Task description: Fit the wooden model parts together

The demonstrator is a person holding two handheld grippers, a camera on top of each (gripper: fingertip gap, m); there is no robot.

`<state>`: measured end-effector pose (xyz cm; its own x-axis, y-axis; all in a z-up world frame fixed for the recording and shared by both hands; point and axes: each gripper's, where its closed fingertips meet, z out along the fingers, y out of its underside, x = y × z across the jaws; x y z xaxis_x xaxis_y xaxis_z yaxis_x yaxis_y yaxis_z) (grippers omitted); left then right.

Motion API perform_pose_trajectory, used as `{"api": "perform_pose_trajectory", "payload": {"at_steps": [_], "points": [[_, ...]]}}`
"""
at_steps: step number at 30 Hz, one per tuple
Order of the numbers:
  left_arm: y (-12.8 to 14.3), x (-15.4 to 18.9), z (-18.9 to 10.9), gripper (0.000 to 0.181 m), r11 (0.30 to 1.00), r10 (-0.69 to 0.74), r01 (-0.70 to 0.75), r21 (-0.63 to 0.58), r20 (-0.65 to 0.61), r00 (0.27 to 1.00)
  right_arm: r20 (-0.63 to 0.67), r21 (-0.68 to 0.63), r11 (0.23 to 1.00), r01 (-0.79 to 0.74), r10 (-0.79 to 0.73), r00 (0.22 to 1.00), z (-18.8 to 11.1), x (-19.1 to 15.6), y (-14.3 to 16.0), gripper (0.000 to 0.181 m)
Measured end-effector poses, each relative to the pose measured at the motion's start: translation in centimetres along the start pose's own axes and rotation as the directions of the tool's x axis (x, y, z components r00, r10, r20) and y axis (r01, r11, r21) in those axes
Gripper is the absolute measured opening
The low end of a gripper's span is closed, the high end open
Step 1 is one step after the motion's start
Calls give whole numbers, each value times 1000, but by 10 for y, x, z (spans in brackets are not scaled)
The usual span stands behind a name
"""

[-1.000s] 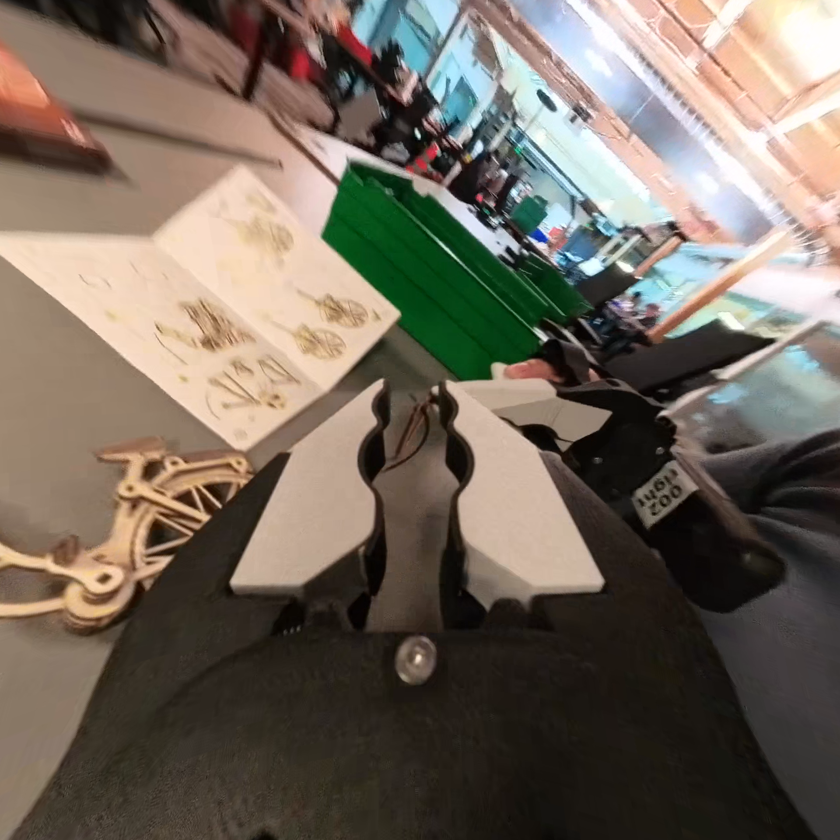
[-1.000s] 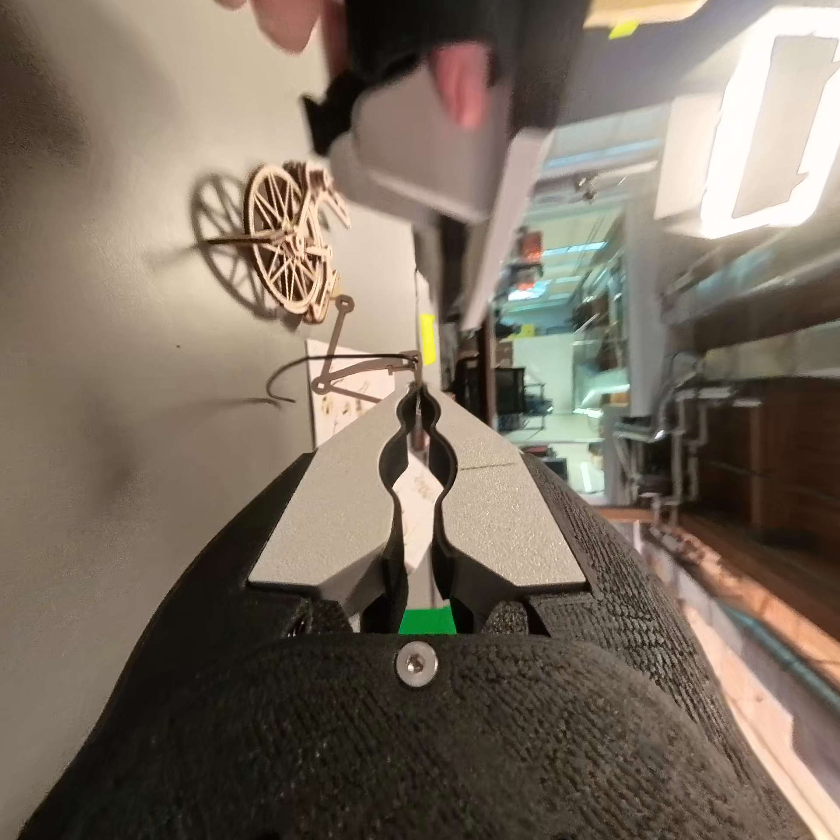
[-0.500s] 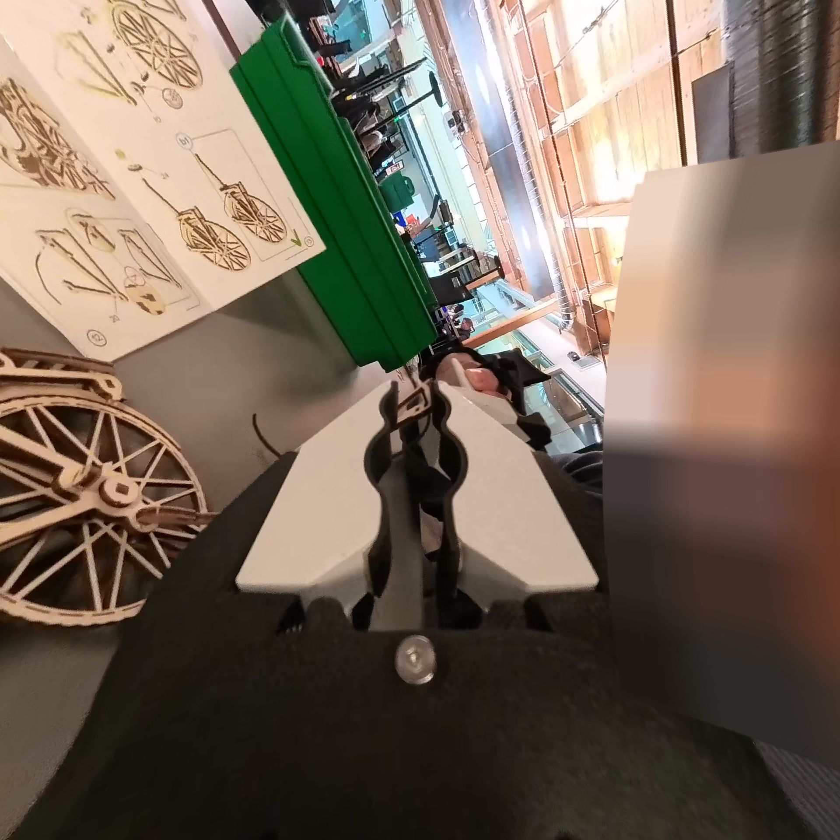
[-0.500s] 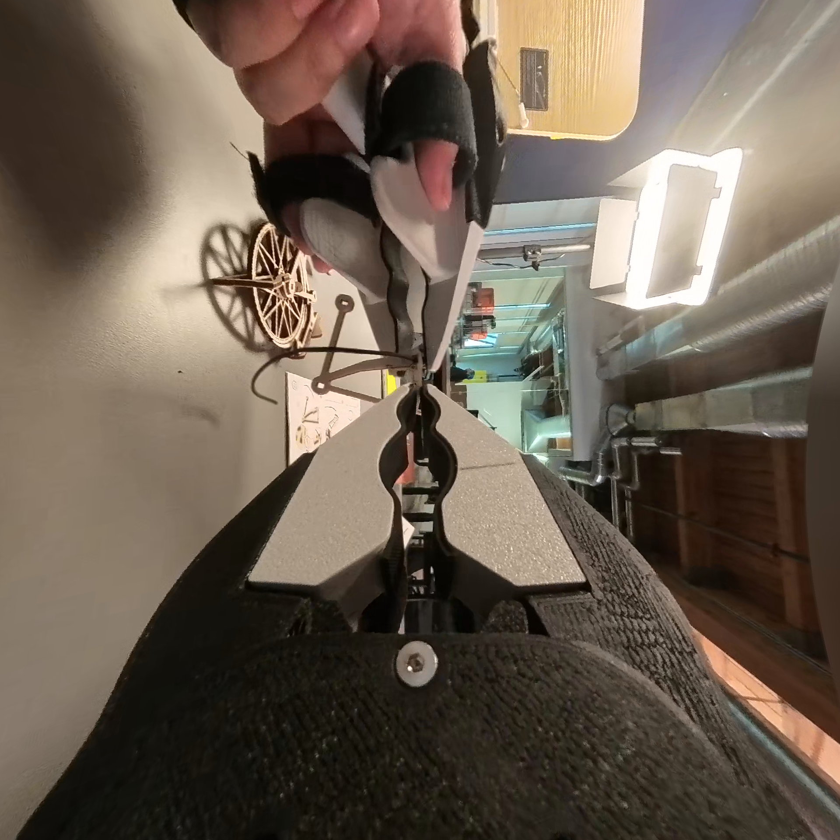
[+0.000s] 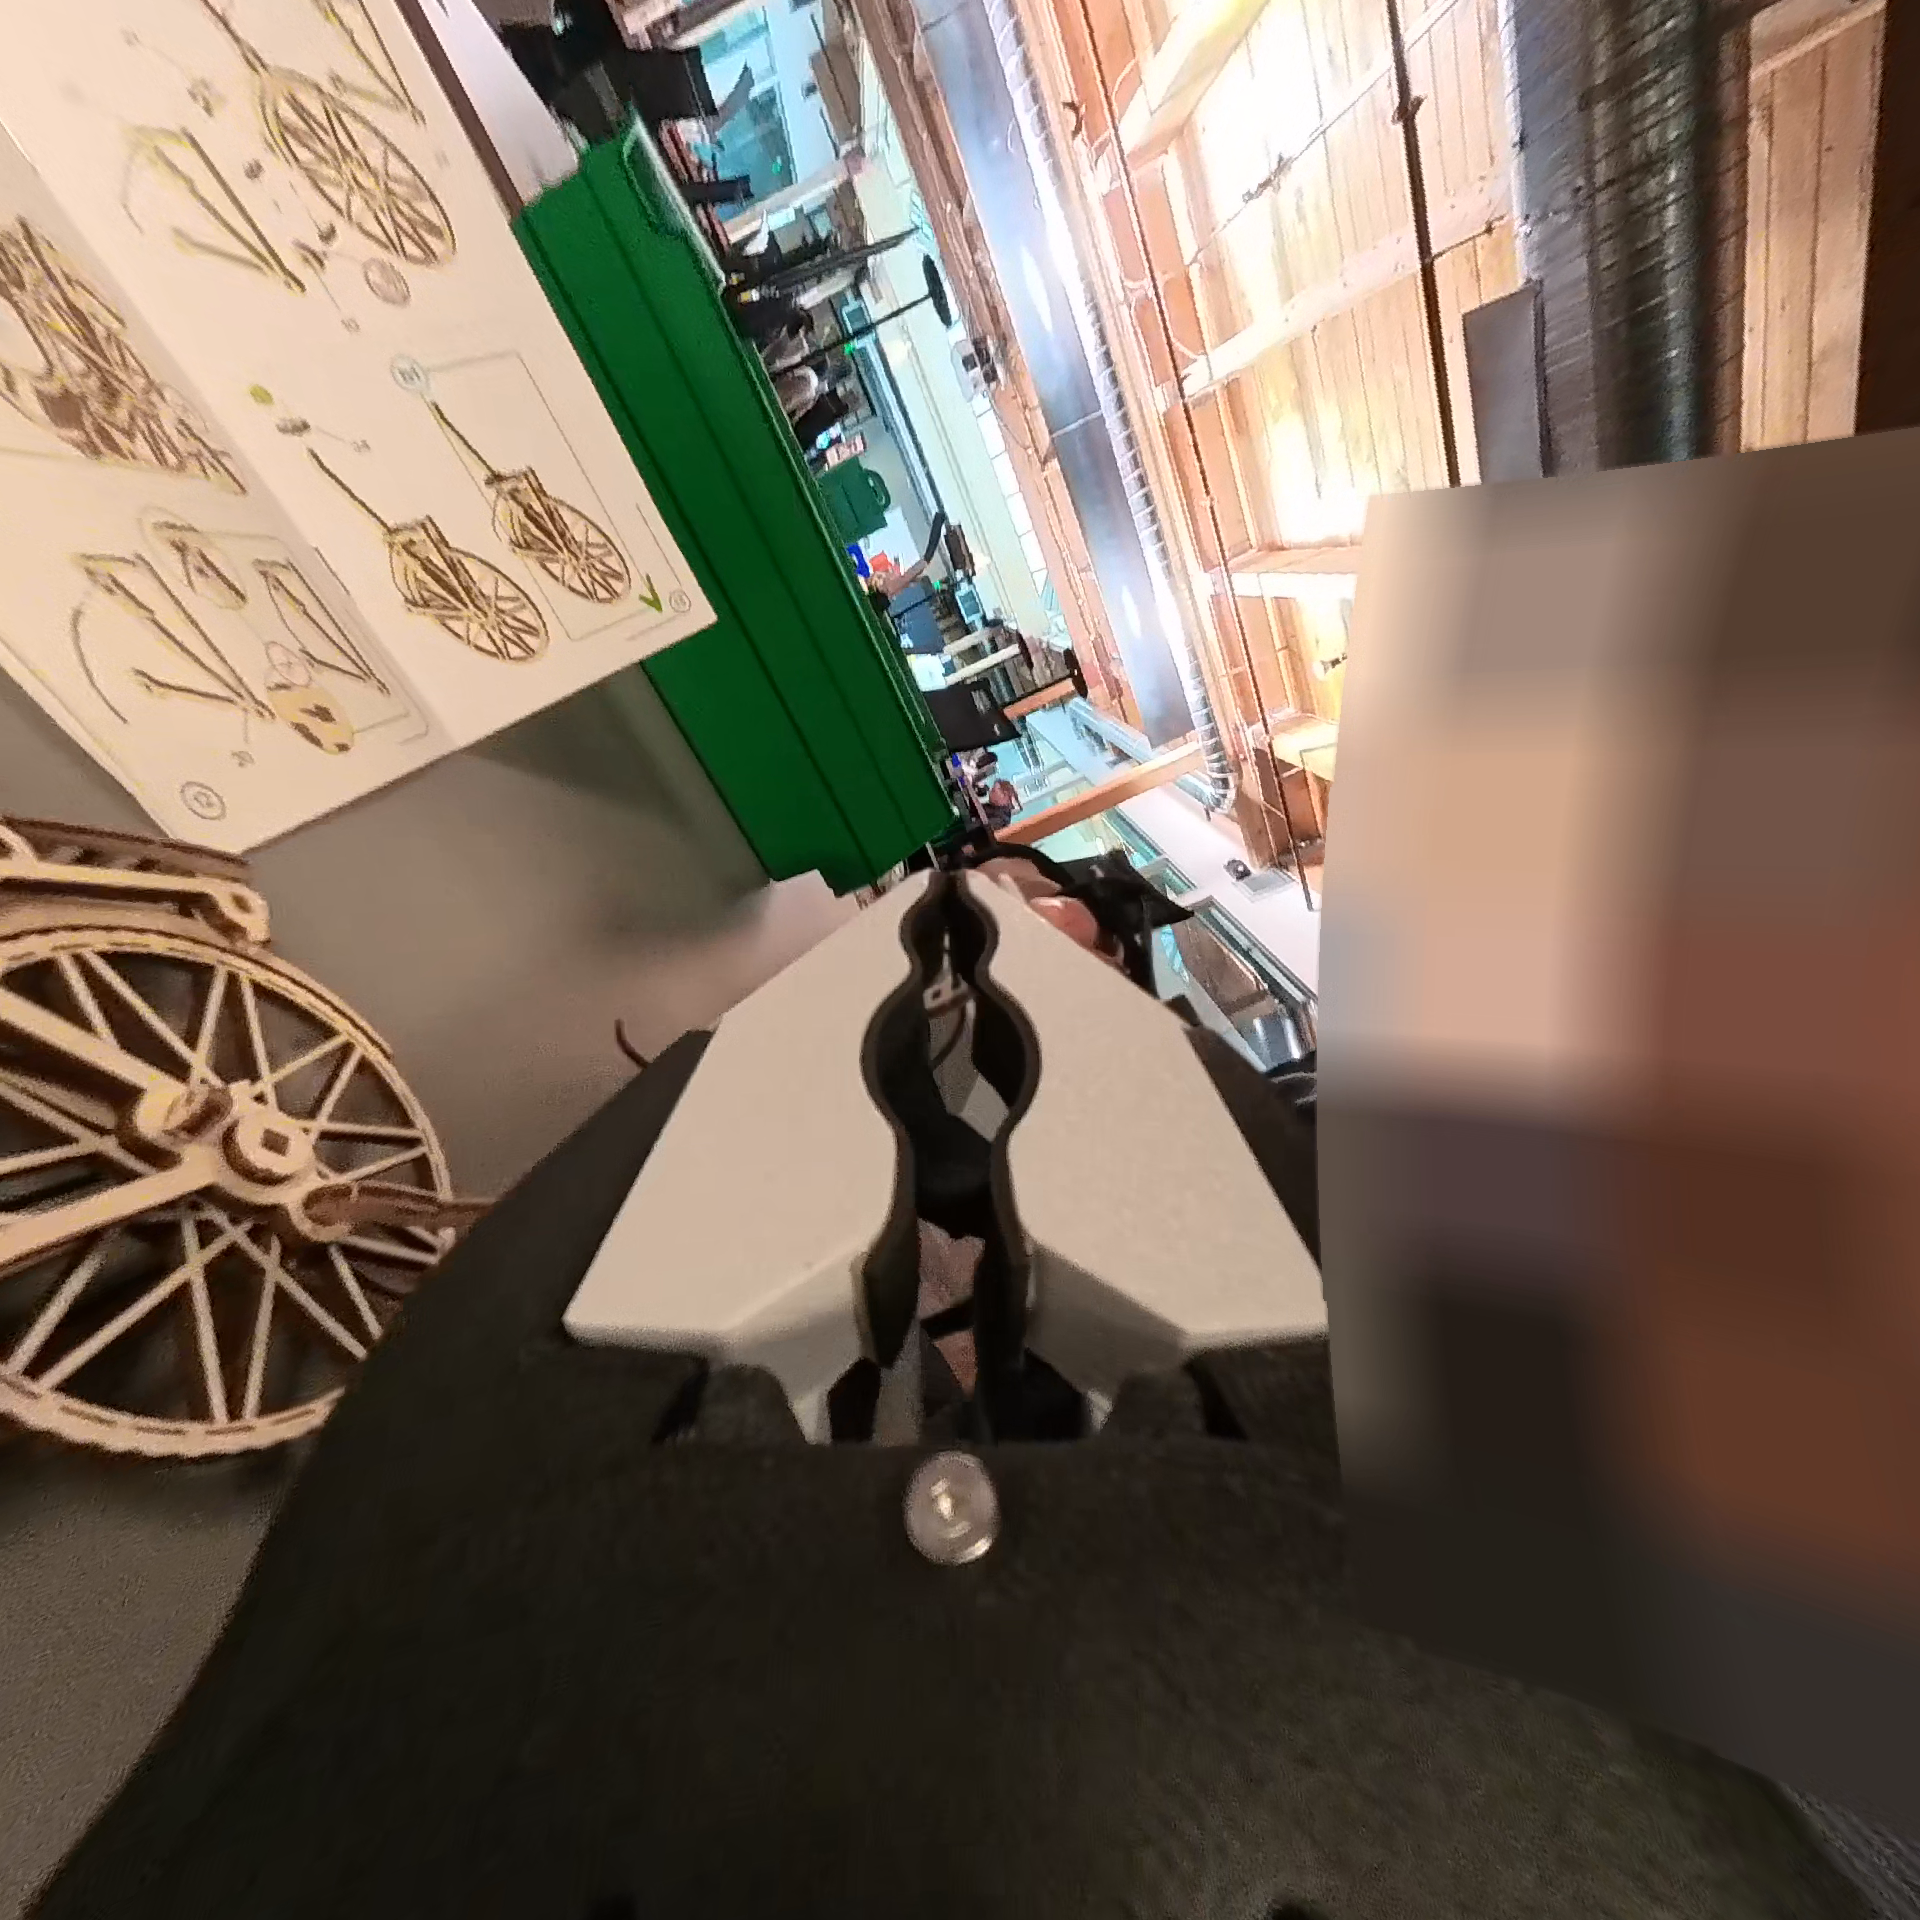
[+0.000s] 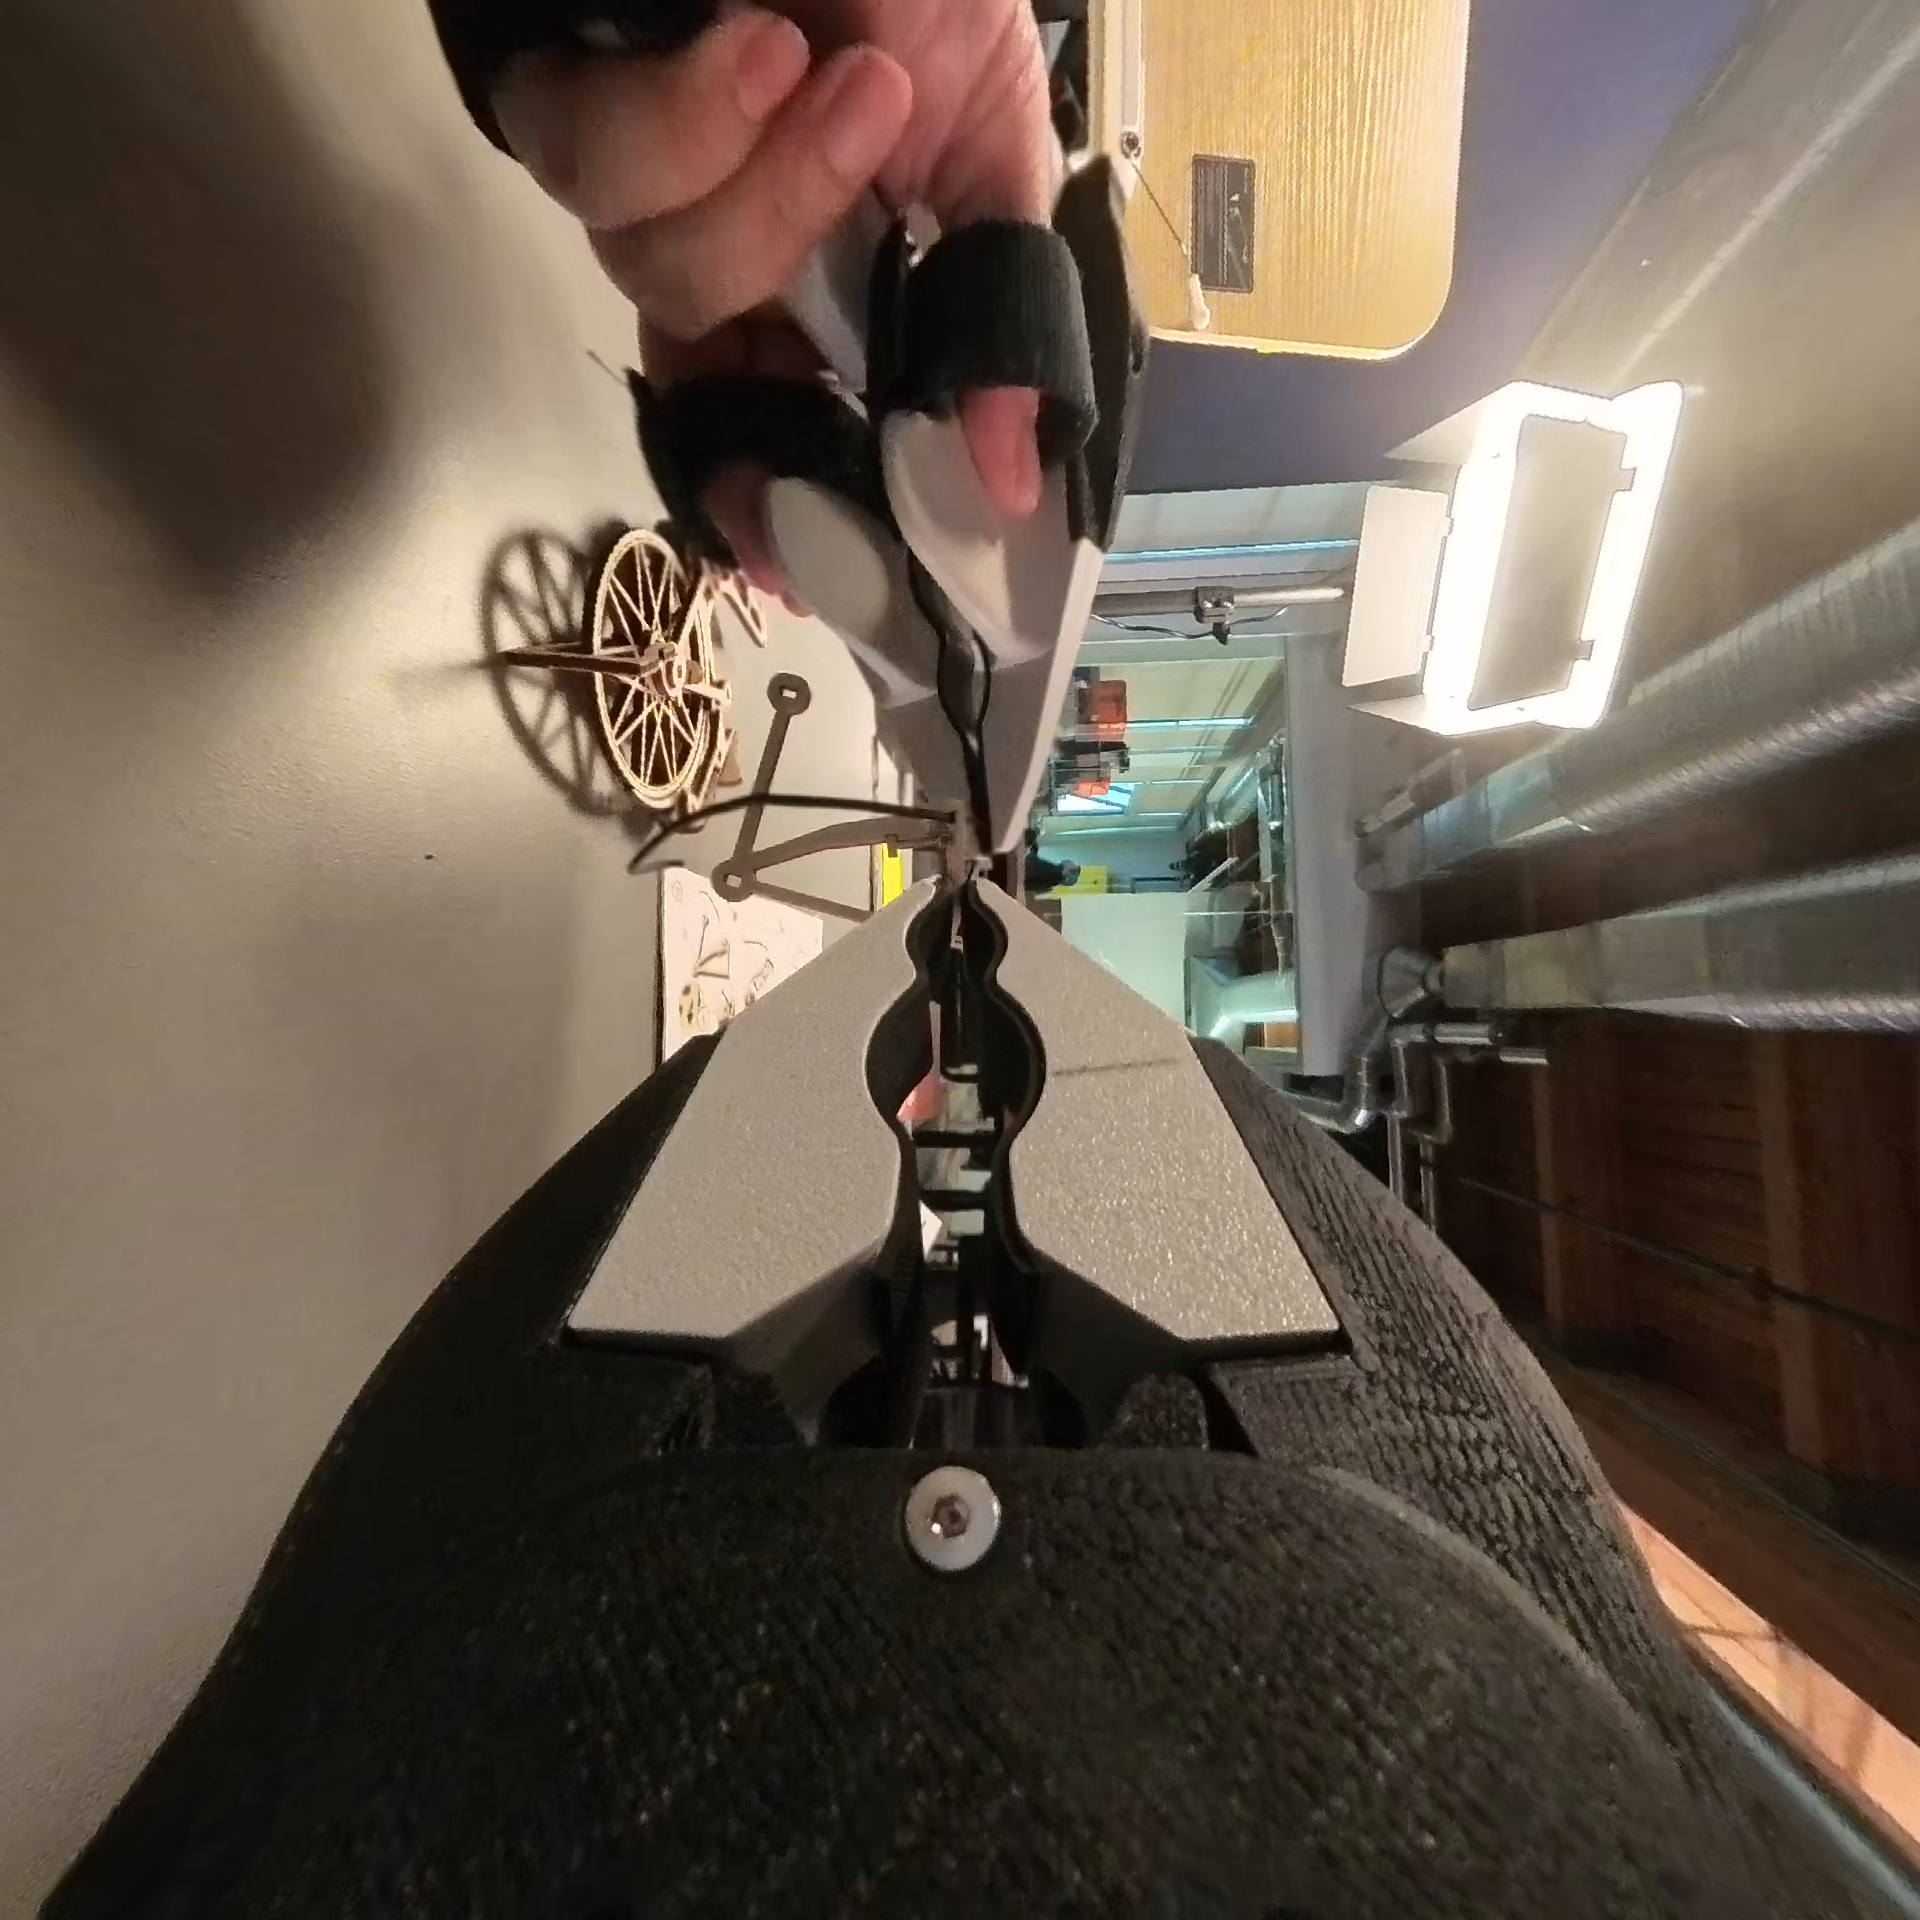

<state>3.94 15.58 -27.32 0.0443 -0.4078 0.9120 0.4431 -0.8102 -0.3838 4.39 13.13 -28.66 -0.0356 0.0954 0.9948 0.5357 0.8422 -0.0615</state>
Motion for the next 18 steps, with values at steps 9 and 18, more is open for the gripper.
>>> {"api": "perform_pose_trajectory", "payload": {"at_steps": [9,18], "points": [[-27,-3,-16,0,986,36,-42,159,42,998,6,23,1000,3,-3,1000,-2,0,-5,0],[-22,-7,-9,54,950,269,-295,102,211,940,159,-27,989,-148,151,976,3,-15,7,0]]}}
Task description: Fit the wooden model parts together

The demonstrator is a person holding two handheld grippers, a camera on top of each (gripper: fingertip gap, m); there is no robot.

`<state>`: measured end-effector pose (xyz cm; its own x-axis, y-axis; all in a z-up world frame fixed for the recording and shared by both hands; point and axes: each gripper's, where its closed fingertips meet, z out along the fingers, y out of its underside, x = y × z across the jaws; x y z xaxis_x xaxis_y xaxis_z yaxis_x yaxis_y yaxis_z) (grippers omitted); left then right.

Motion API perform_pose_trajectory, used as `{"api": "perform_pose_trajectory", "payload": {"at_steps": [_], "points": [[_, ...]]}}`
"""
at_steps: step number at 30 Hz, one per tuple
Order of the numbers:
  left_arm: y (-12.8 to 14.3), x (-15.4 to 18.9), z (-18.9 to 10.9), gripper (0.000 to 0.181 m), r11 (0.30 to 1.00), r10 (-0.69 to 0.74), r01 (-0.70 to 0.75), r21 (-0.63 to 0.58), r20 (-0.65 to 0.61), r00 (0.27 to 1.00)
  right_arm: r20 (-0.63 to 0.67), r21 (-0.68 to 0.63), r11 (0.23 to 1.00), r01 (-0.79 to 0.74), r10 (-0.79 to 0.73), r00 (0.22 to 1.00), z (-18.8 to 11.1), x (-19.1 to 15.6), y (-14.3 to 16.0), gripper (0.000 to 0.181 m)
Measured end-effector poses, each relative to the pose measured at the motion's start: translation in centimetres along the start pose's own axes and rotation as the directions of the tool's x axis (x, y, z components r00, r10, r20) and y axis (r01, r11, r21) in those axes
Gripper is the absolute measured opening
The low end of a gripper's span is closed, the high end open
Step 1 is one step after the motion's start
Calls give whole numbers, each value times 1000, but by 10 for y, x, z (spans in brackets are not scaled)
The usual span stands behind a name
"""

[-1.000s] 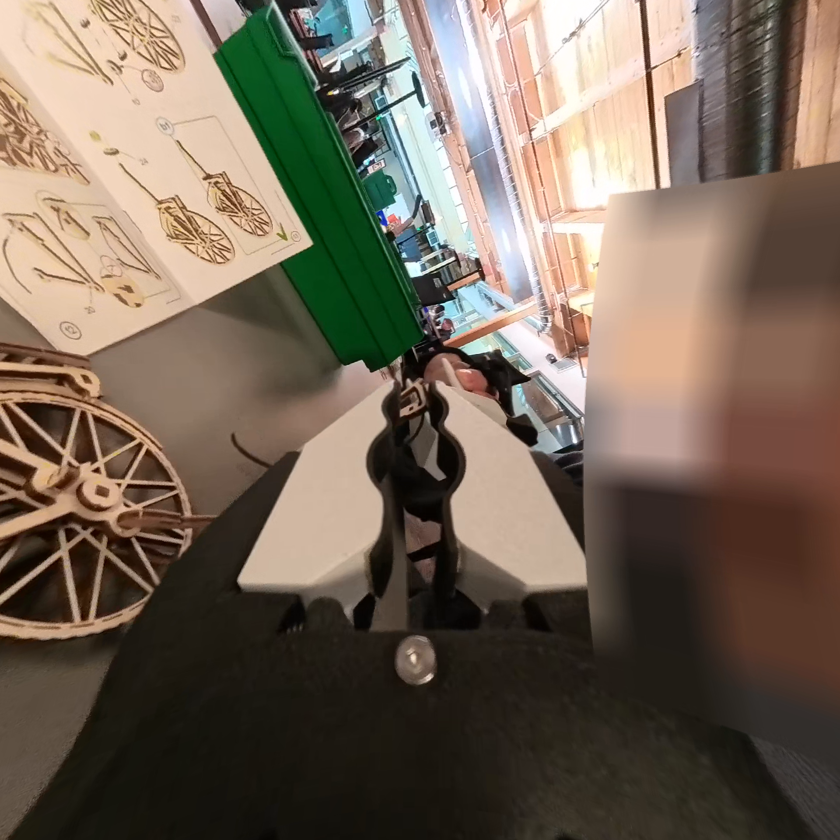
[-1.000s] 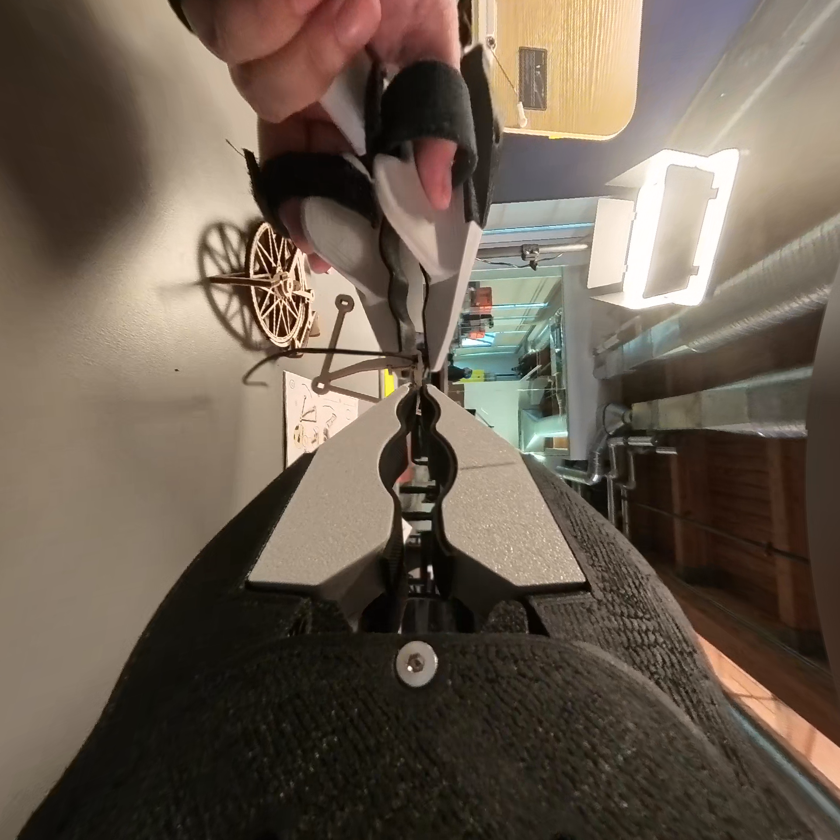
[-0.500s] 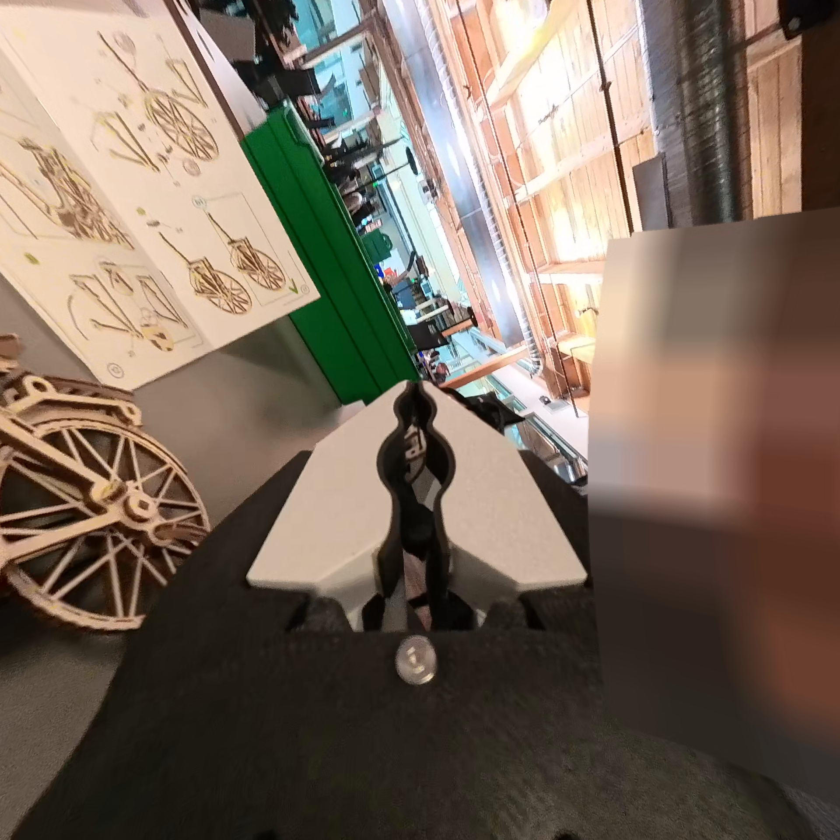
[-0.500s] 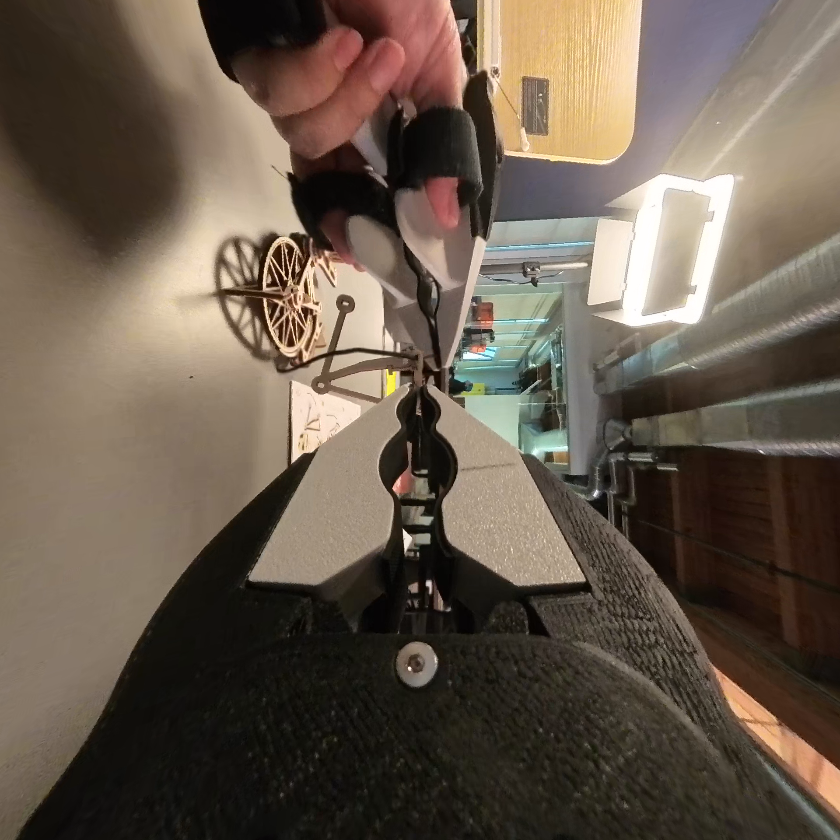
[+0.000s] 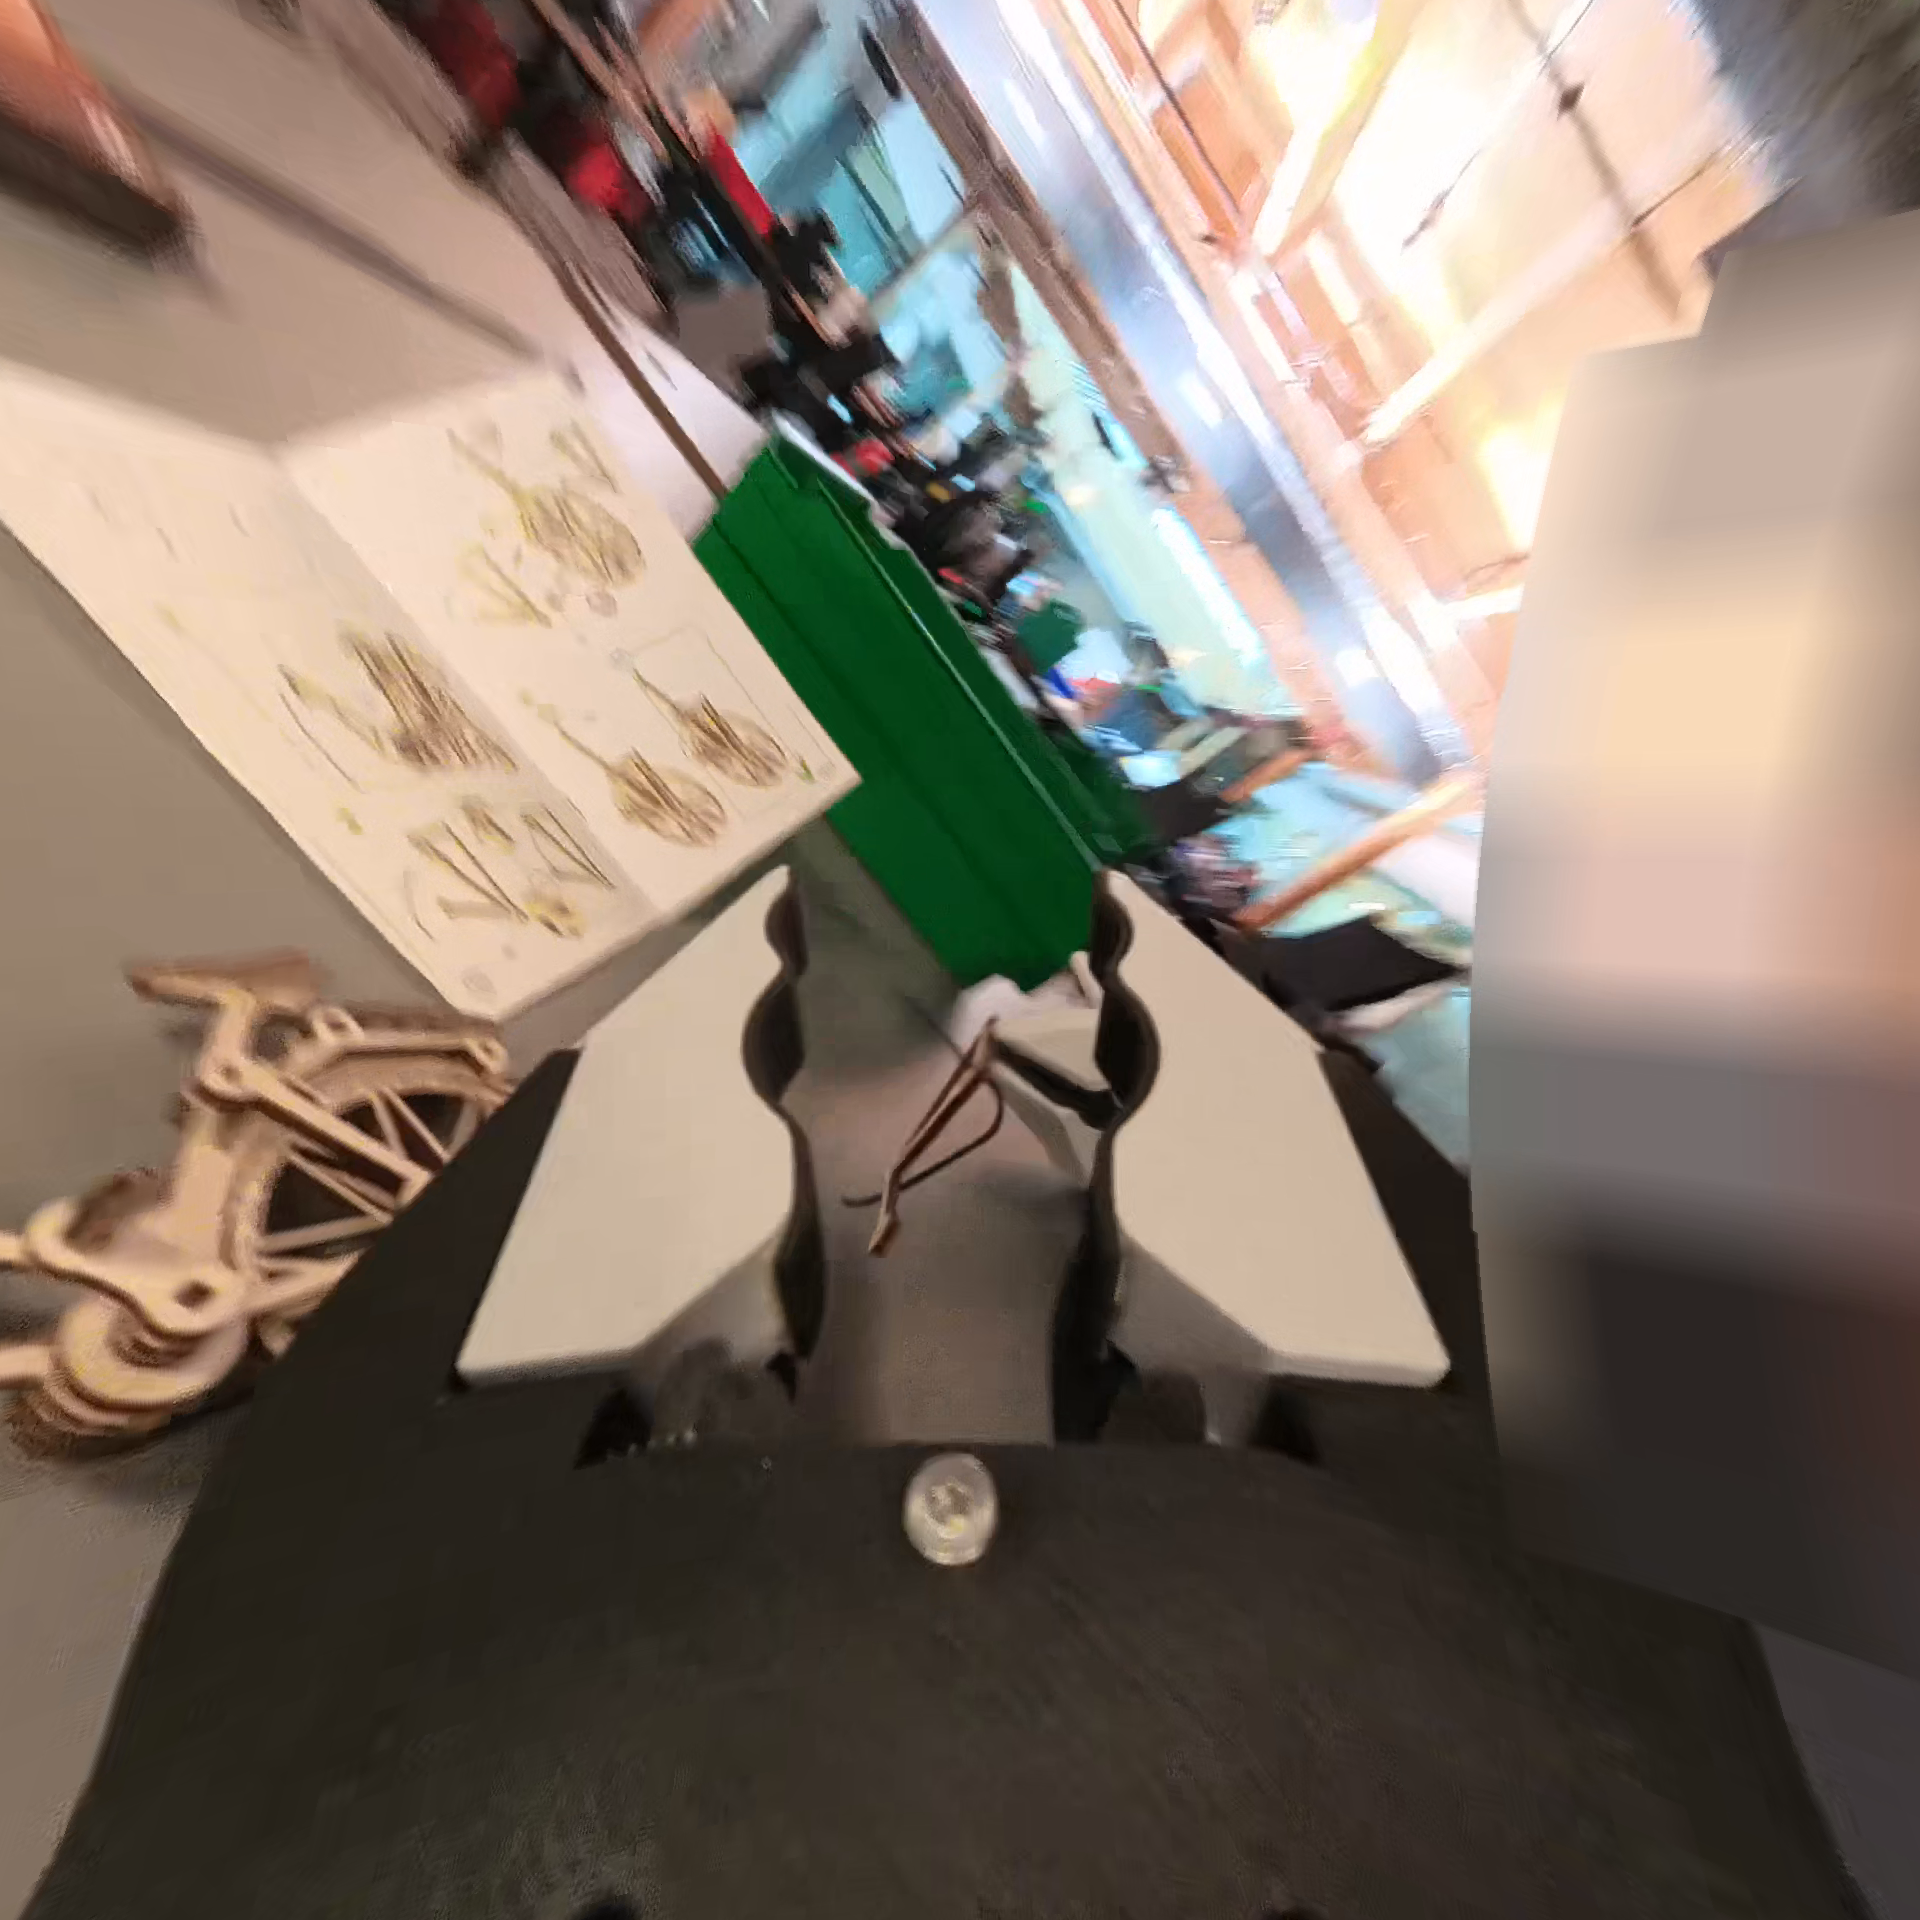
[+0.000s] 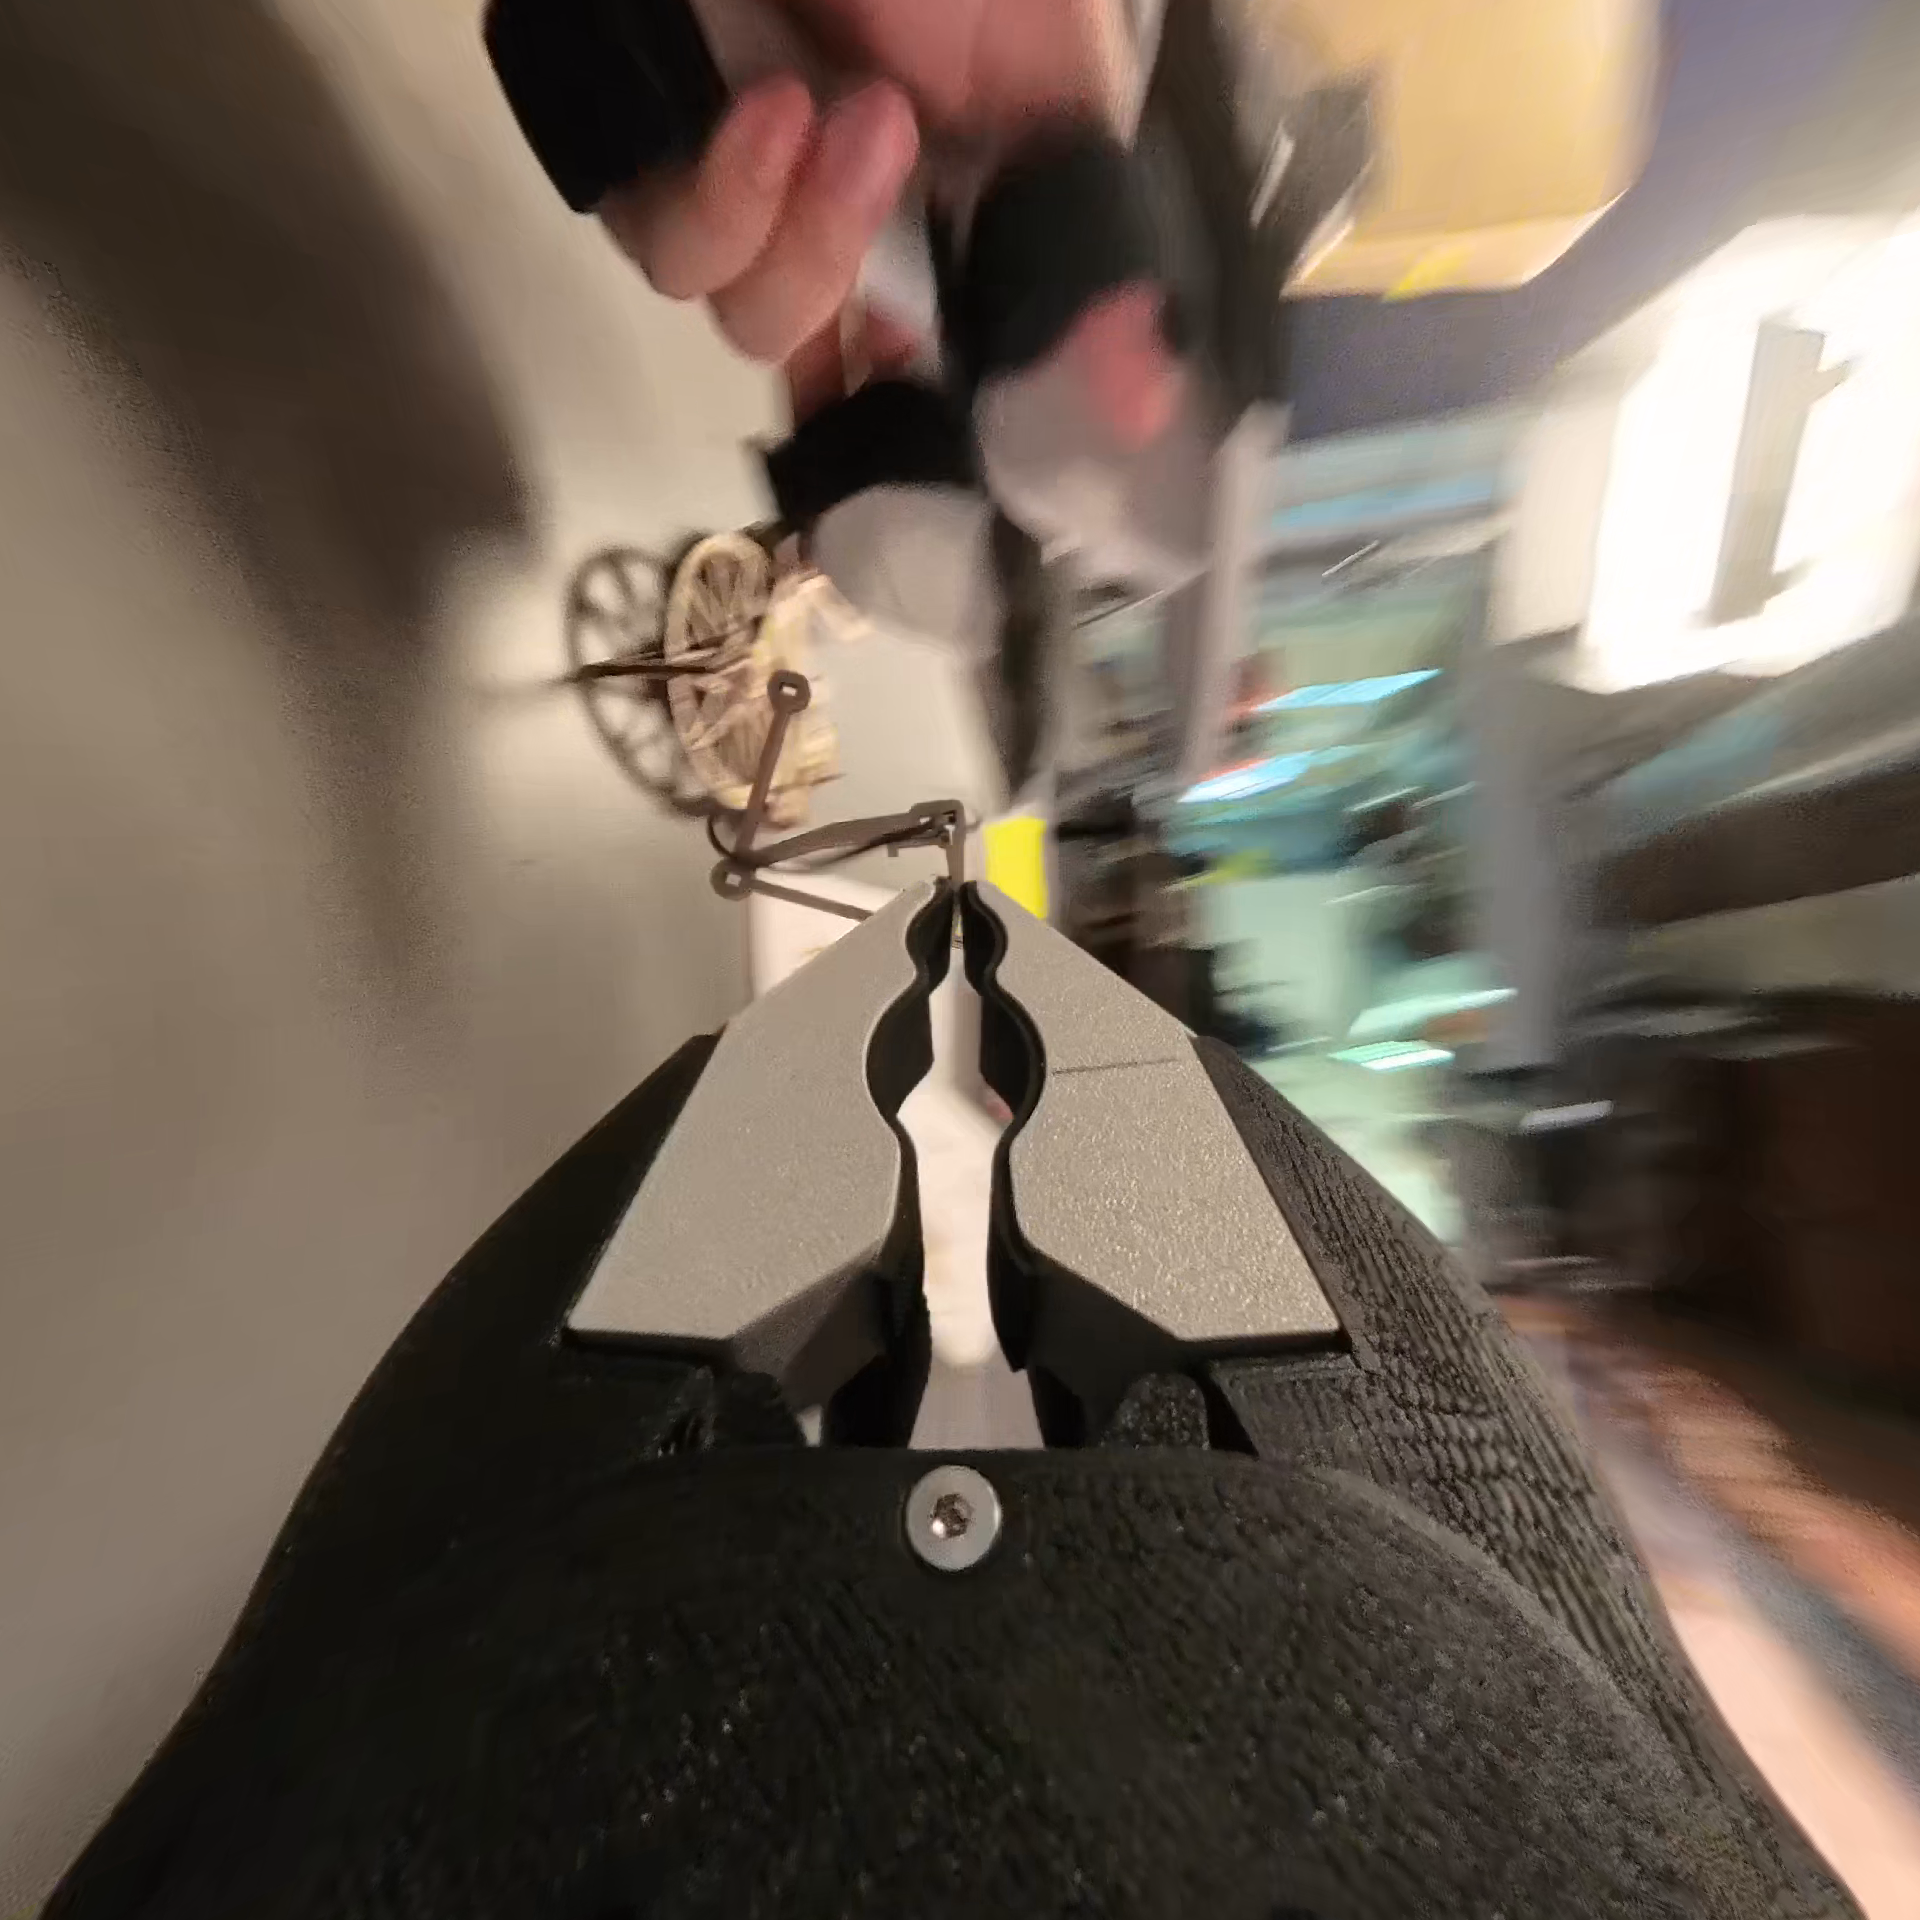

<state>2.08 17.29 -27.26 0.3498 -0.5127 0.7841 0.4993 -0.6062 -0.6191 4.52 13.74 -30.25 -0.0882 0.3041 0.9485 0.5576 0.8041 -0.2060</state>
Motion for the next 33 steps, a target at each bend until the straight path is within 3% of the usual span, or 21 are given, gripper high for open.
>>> {"api": "perform_pose_trajectory", "payload": {"at_steps": [3,7,10,15,26,29,33], "points": [[-8,-5,-5,55,985,157,-164,55,114,981,171,-64,977,-204,212,962,3,-13,13,0],[-11,-12,-10,53,961,256,-272,48,210,943,324,-191,879,-436,476,818,0,-26,28,0],[-9,-17,-11,50,952,289,-306,29,258,922,388,-310,804,-507,594,705,-2,-41,43,0],[-13,-25,-15,48,934,320,-354,49,329,889,432,-408,731,-547,683,589,-6,-56,50,0],[-32,-28,-34,46,784,478,-609,119,511,715,399,-398,715,-575,699,594,1,-54,58,0],[-31,-38,-35,43,727,543,-681,82,538,645,392,-383,711,-590,703,593,3,-52,58,0],[-53,-40,-45,41,641,580,-761,99,588,565,388,-387,687,-615,727,567,4,-52,58,0]]}}
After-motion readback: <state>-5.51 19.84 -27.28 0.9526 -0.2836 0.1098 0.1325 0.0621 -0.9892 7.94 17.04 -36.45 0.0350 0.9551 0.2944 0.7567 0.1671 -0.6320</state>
